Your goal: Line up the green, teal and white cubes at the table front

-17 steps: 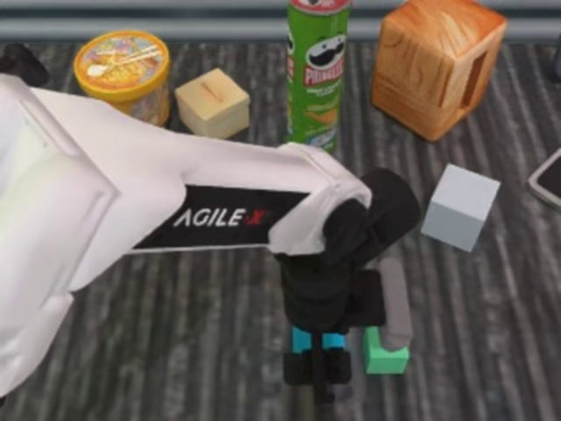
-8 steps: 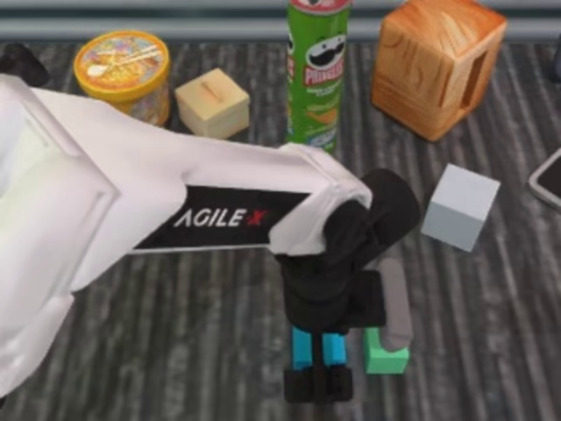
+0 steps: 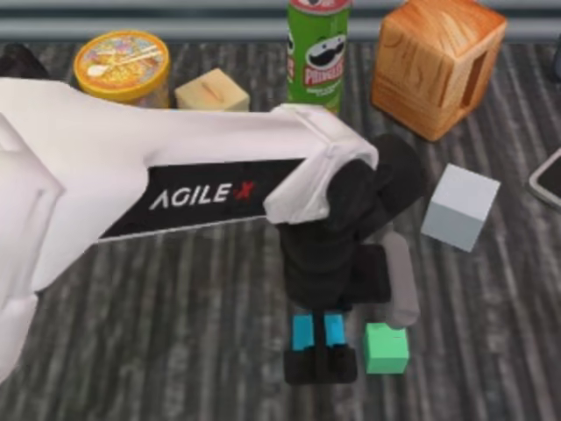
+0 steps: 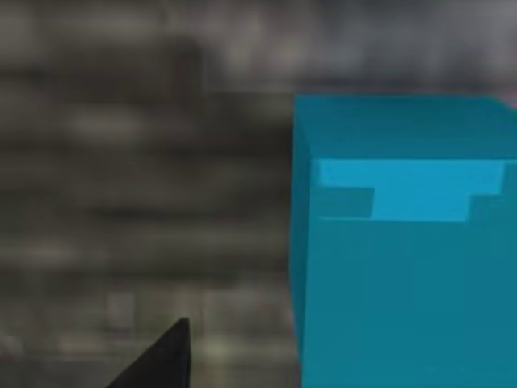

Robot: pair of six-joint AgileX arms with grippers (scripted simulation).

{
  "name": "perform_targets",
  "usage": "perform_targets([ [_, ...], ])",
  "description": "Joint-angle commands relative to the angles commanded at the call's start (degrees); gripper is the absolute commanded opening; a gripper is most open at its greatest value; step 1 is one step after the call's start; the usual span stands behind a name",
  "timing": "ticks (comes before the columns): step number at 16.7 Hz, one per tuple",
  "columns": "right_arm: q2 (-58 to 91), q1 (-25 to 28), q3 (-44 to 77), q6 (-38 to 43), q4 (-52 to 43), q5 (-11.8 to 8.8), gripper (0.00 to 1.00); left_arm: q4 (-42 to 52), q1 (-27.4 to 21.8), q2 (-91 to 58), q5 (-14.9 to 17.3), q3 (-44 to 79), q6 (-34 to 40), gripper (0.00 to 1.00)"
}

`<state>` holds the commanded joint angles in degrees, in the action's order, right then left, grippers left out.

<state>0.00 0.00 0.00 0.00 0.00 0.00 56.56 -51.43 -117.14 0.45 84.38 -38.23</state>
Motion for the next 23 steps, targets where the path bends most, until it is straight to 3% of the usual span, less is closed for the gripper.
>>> perform_targets([
  [4,0.00,0.00,0.00,0.00,0.00,0.00,1.00,5.83,0.50,2.40,-0.08,3.40,0.06,1.00],
  [12,3.48,0.71,3.54,-1.68,-2.33,-0.12,1.00,3.43,2.26,5.46,-0.42,0.48,1.34,1.00],
  [17,21.37,3.35,20.91,-9.08,-13.24,-0.18,1.00,-5.70,10.64,21.27,-1.17,-12.95,6.80,1.00],
  [23,59.77,7.64,51.20,-21.87,-33.49,-0.01,1.00,-20.75,25.20,51.96,-1.21,-38.97,17.00,1.00],
])
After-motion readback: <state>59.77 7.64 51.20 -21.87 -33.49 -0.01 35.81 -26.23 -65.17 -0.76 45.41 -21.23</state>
